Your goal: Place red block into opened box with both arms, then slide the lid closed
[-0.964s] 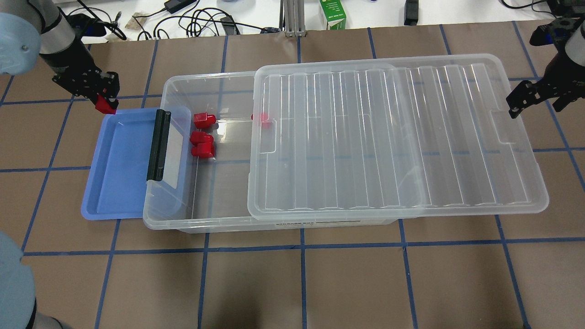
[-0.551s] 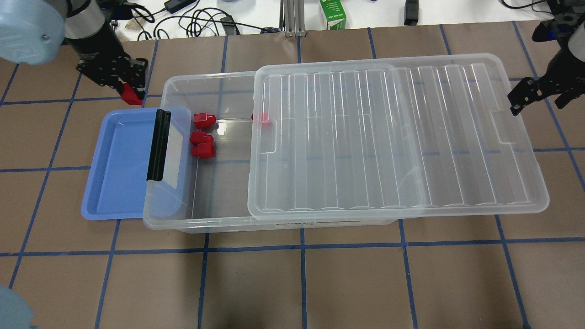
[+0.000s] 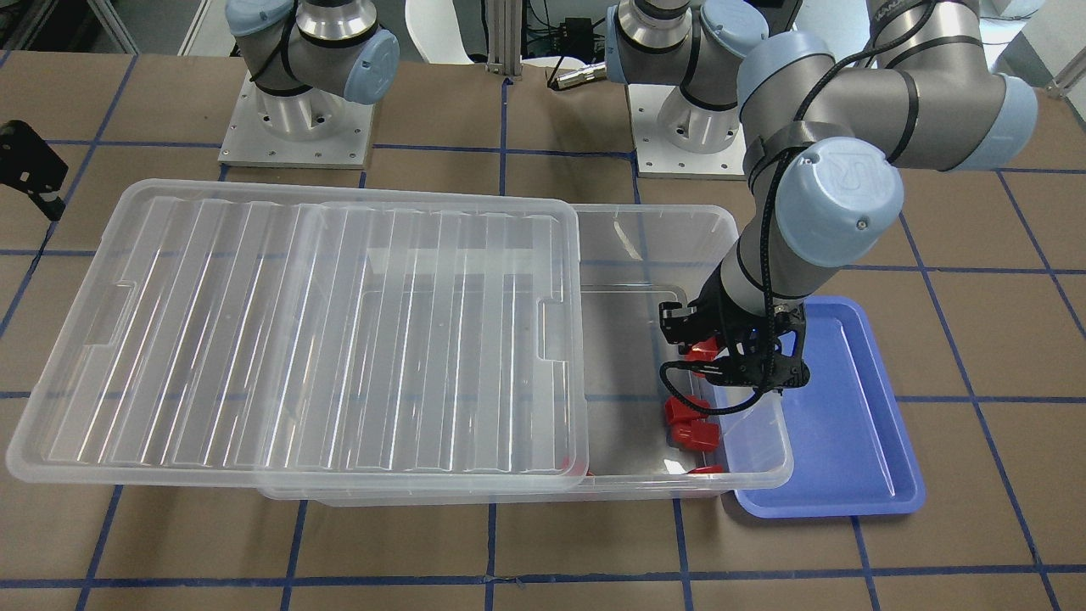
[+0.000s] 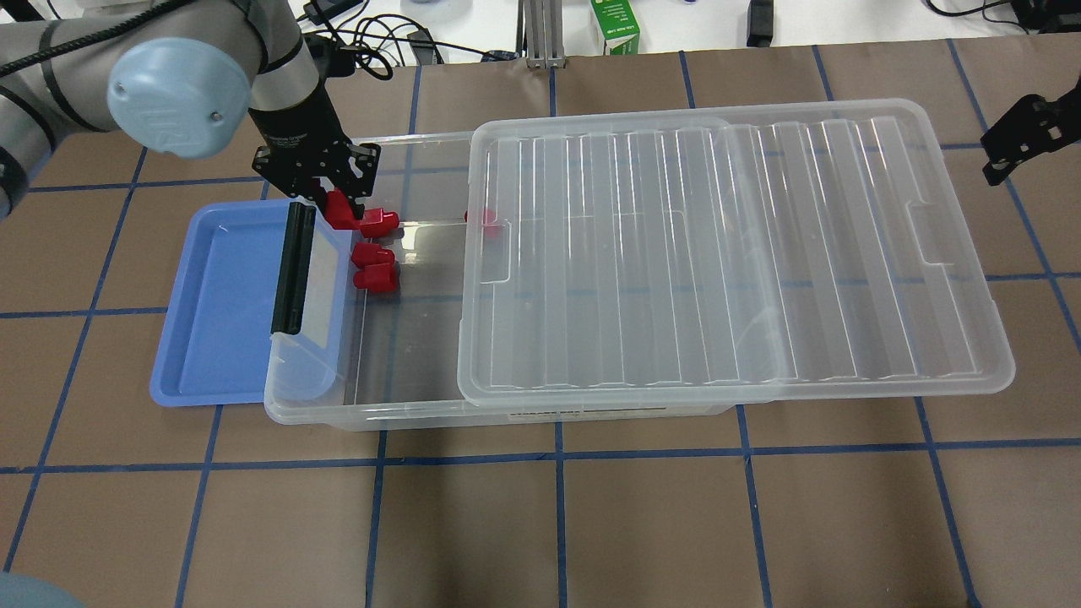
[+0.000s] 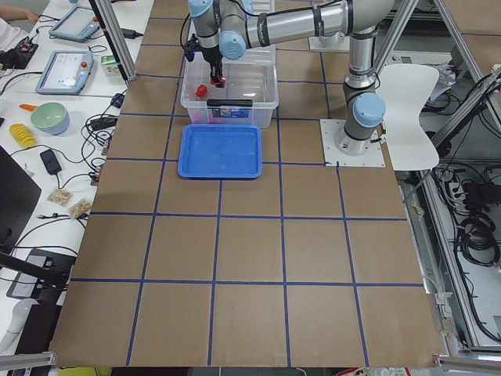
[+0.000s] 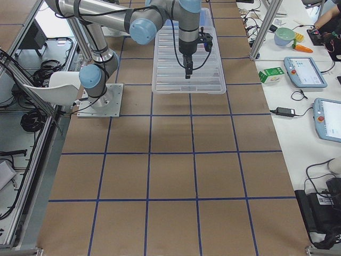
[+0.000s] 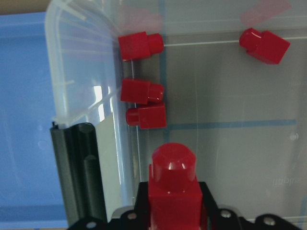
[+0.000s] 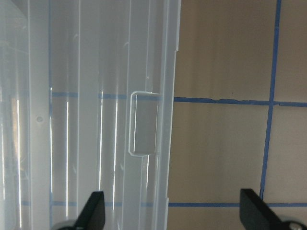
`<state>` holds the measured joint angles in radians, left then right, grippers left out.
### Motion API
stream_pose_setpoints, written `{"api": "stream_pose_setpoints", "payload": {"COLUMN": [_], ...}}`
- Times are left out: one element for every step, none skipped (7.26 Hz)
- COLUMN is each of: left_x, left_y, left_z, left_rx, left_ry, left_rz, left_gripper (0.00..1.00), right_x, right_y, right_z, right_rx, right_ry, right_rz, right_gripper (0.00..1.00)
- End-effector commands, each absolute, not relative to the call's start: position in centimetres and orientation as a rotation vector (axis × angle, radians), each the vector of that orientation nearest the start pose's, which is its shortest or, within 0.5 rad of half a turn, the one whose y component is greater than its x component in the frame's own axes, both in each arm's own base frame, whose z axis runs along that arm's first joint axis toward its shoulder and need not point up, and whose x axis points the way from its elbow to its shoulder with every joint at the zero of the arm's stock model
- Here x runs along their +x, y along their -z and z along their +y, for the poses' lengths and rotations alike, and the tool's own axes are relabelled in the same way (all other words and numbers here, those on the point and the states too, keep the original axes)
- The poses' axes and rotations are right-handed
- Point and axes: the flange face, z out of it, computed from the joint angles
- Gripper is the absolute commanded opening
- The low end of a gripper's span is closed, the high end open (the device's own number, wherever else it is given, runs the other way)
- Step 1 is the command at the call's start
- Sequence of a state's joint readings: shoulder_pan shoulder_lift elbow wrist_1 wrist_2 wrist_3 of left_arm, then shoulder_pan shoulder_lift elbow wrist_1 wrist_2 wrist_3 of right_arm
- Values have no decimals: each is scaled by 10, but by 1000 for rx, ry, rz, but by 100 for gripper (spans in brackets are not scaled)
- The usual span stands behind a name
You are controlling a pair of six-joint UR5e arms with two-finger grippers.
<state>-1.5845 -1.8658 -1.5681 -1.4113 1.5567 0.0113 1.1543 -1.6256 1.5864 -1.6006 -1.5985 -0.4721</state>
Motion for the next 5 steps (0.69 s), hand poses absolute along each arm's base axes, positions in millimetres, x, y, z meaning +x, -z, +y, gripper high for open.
{"api": "stream_pose_setpoints", "payload": {"left_x": [-145,-145,-145,-148,-149], "left_y": [-300,-288,-275,-262,-253], "left_z": [-575,-576,-578,-580,-582], "left_rx": [52,57,52,45,46], "left_ry": [-235,-255,-291,-330,-346], "left_rz": [3160,3159,3156,3179,3195], "left_gripper": [0,0,0,0,0], "right_x": [-56,-27,3,35,67], "right_y": [-522,-523,-527,-526,-524], "right_z": [-481,-484,-489,-489,-488], "right_rx": [-72,-101,-55,39,100], "right_ry": [100,105,123,127,130], "right_rz": [3184,3185,3180,3170,3160], "right_gripper": [100,100,100,100,100]}}
